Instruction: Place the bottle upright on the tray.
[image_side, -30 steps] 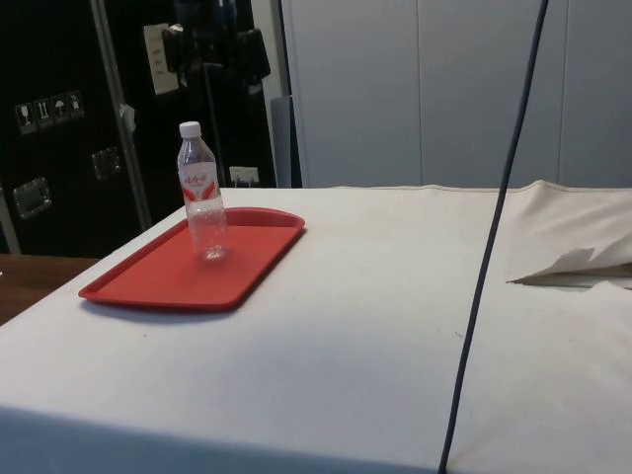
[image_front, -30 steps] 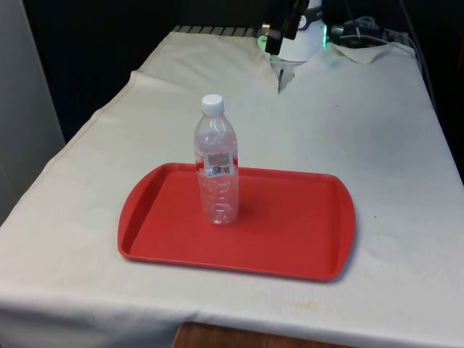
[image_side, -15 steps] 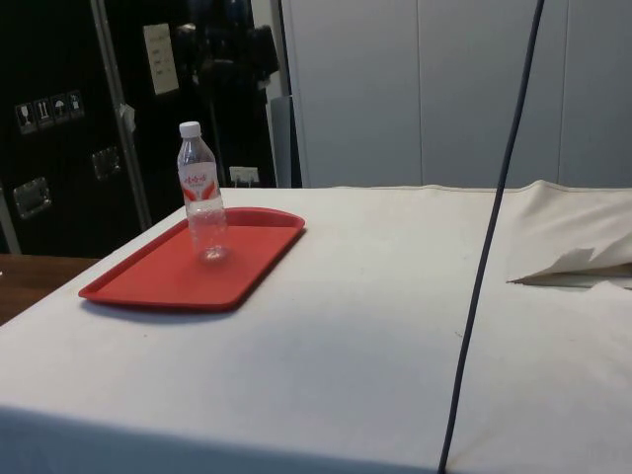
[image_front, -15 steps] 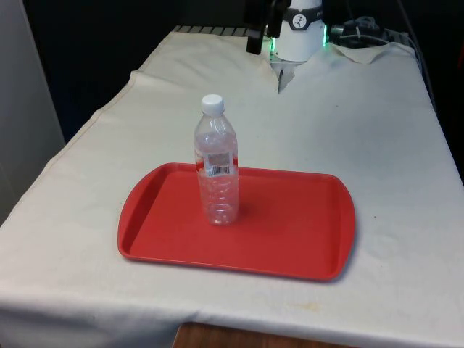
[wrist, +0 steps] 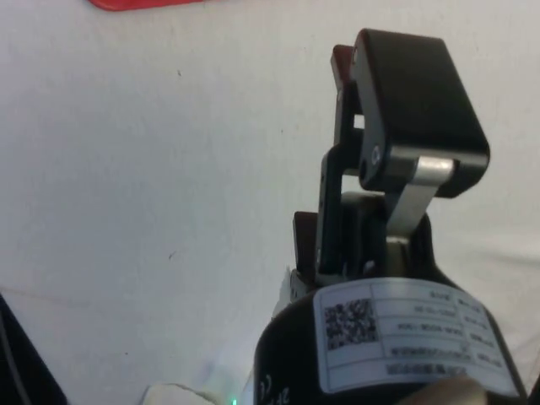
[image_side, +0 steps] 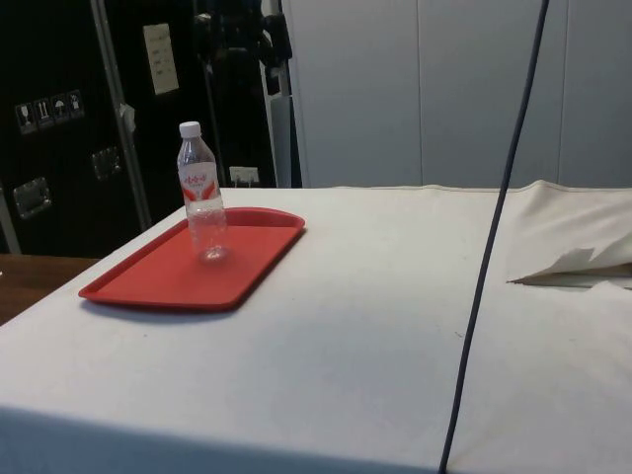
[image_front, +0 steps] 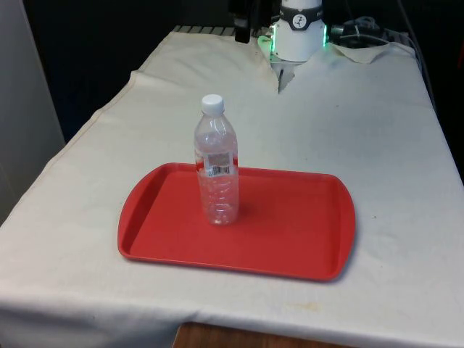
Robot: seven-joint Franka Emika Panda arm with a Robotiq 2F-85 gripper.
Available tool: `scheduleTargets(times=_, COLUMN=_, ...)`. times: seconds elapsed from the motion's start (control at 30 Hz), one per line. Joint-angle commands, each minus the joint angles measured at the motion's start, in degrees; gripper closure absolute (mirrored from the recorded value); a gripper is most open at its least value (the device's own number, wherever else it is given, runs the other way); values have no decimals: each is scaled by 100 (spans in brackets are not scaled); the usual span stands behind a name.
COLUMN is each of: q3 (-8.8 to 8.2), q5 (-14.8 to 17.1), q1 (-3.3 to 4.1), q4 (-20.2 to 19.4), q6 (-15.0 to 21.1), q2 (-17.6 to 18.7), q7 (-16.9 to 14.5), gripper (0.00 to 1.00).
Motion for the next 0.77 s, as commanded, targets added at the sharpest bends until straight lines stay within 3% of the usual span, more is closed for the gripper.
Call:
scheduleTargets(times=0.0, q3=6, q5=103, q1=-23, q4=-103, q6=80, q2=-103, q7=-86, gripper=0)
scheduleTargets(times=0.37, q3=-69, q5=155, q1=-23, q4=-584, q6=195, q2=-527, q7=-120, gripper=0)
scheduleTargets(times=0.4, q3=-69, q5=46, q1=-6, q4=-493, q6=74, q2=-441, q7=-29, gripper=0)
scheduleTargets(times=0.57, q3=-103, q5=138, q1=-11, q4=-837, q6=281, q2=-728, q7=-97, gripper=0)
scheduleTargets(times=0.73, q3=-109, q5=46, q1=-6, q4=-848, q6=218, q2=-728, q7=-34, gripper=0)
